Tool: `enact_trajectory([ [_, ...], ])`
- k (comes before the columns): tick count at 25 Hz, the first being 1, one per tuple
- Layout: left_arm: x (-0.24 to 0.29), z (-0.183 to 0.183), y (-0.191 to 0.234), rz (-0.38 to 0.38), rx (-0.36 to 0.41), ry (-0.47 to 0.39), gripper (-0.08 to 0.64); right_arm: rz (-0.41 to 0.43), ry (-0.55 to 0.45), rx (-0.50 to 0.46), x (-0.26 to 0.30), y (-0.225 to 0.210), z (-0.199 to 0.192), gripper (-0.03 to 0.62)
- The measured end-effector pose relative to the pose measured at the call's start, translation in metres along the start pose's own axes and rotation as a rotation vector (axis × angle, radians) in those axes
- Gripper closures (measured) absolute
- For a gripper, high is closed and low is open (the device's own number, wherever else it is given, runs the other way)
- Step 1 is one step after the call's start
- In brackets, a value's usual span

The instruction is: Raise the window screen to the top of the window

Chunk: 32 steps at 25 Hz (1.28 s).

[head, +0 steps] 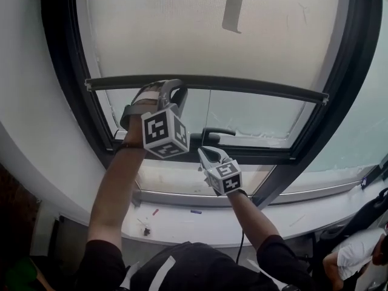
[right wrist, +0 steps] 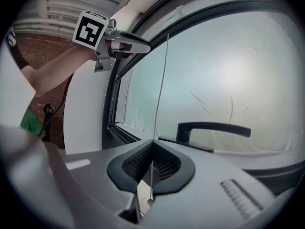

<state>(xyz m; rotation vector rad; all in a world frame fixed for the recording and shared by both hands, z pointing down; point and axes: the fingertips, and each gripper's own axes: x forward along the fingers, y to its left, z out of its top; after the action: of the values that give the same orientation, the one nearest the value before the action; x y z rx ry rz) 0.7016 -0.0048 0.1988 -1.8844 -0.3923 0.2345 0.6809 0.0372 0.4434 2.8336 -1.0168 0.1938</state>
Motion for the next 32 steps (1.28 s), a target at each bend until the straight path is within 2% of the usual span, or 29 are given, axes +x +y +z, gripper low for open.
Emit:
enact_trajectory([
  [4, 0.000, 0.004, 0.012, 0.025, -0.008, -0.005, 0.509, 0.025, 0.002, 0.011, -0.005, 0.005, 0.000, 0.586],
  [11, -0.007, 0.014, 0.041, 0.121, -0.029, -0.043, 0.502, 0.116, 0.051, -0.005, -0.011, 0.036, -0.029, 0.587],
  [17, -0.007, 0.020, 0.061, 0.163, -0.018, -0.037, 0.503, 0.132, 0.060, 0.010, -0.016, 0.045, -0.047, 0.588],
  [20, -0.008, 0.022, 0.068, 0.182, -0.016, -0.042, 0.502, 0.134, 0.050, 0.023, -0.018, 0.046, -0.043, 0.588],
  [24, -0.021, 0.030, 0.077, 0.287, 0.001, -0.082, 0.504, 0.109, 0.025, 0.020, -0.024, 0.041, -0.033, 0.588],
  [25, -0.028, 0.031, 0.077, 0.316, -0.019, -0.104, 0.512, 0.101, 0.008, 0.021, -0.025, 0.038, -0.028, 0.588],
  [27, -0.039, 0.032, 0.071, 0.329, -0.117, -0.158, 0.512, 0.088, -0.021, 0.017, -0.028, 0.032, -0.013, 0.588],
  [30, -0.038, 0.028, 0.051, 0.258, -0.308, -0.225, 0.531, 0.070, -0.038, -0.043, -0.028, 0.026, 0.009, 0.588],
  [32, -0.033, 0.024, 0.035, 0.215, -0.377, -0.233, 0.551, 0.061, -0.047, -0.067, -0.027, 0.023, 0.020, 0.588],
])
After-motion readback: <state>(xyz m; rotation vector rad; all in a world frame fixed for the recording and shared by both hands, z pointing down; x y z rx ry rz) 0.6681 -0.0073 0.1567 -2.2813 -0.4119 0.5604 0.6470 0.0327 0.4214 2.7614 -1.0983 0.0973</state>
